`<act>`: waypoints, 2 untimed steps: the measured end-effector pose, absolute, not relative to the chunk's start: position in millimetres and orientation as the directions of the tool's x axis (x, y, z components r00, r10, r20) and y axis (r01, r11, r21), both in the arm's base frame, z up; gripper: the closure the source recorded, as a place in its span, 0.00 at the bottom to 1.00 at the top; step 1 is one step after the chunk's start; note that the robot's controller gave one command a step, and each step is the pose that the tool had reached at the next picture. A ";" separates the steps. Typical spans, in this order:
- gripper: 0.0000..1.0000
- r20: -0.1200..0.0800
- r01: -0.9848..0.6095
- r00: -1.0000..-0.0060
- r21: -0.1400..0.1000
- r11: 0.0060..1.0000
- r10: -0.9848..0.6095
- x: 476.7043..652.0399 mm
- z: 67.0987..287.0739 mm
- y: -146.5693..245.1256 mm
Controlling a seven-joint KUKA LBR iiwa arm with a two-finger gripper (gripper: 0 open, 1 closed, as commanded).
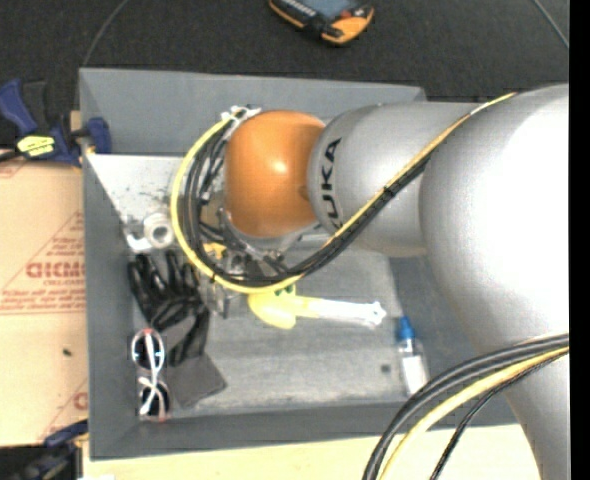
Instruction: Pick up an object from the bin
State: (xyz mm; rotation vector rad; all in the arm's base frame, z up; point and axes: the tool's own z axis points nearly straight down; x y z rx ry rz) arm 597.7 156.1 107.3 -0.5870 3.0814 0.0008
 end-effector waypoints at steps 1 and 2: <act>1.00 -0.006 -0.367 -0.930 0.001 0.930 -0.367 597.9 107.8 156.7; 1.00 -0.006 -0.368 -0.930 0.001 0.930 -0.368 597.8 107.7 156.8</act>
Offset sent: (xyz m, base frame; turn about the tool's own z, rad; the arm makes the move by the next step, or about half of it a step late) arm -0.0179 0.0078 -0.0253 -0.2358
